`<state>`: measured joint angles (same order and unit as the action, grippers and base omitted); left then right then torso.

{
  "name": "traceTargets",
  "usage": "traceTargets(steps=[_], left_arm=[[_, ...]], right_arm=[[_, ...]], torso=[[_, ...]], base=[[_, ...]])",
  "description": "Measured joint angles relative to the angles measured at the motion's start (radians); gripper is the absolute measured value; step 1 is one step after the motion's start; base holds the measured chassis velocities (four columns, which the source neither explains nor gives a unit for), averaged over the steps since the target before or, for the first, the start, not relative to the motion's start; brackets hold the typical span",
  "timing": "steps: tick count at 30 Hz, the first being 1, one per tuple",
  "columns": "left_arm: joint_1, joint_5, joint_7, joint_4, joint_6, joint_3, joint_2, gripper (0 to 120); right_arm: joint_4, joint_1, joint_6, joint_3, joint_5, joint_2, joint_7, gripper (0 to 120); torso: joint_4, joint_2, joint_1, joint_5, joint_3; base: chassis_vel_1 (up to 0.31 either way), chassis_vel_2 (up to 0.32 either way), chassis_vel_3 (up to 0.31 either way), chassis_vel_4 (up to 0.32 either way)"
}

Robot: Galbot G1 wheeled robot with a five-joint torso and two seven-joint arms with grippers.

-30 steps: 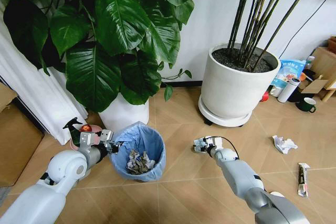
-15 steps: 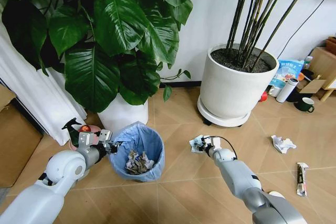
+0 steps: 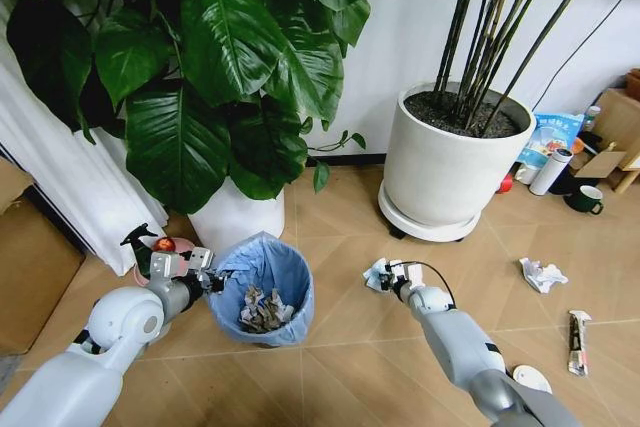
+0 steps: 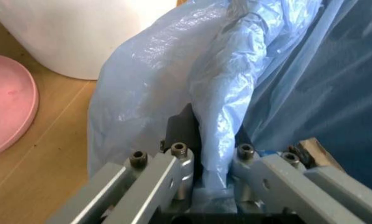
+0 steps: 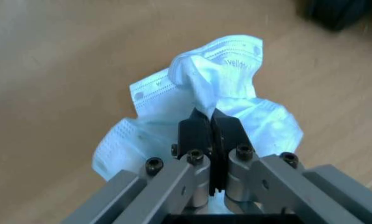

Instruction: Pick up the trash bin and place the garbage on the floor into it.

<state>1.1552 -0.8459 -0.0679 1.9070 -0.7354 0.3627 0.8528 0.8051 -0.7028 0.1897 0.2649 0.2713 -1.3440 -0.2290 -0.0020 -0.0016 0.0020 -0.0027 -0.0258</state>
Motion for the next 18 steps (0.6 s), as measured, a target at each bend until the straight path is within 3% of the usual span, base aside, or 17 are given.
traceTargets(steps=[10, 13, 14, 18], left_arm=[[0.005, 0.005, 0.000, 0.004, 0.000, -0.001, -0.002, 2], [0.005, 0.009, 0.000, 0.005, 0.000, -0.005, 0.000, 2], [0.005, 0.009, 0.000, 0.005, 0.000, -0.005, 0.000, 2], [-0.001, 0.011, 0.001, 0.005, 0.000, -0.016, 0.003, 2]], right_arm=[[0.349, -0.094, 0.029, 0.039, 0.078, 0.035, -0.003, 0], [0.548, -0.126, 0.072, 0.024, 0.157, 0.081, -0.005, 0], [0.548, -0.126, 0.072, 0.024, 0.157, 0.081, -0.005, 0], [0.785, -0.141, 0.133, -0.004, 0.258, 0.176, -0.005, 0]], torso=[[-0.0001, 0.000, 0.000, -0.0002, 0.000], [0.0000, 0.000, 0.000, -0.0002, 0.000], [0.0000, 0.000, 0.000, -0.0002, 0.000], [-0.0002, 0.000, 0.000, -0.0005, 0.001]], base=[[0.000, 0.000, 0.000, 0.000], [0.000, 0.000, 0.000, 0.000], [0.000, 0.000, 0.000, 0.000], [0.000, 0.000, 0.000, 0.000]])
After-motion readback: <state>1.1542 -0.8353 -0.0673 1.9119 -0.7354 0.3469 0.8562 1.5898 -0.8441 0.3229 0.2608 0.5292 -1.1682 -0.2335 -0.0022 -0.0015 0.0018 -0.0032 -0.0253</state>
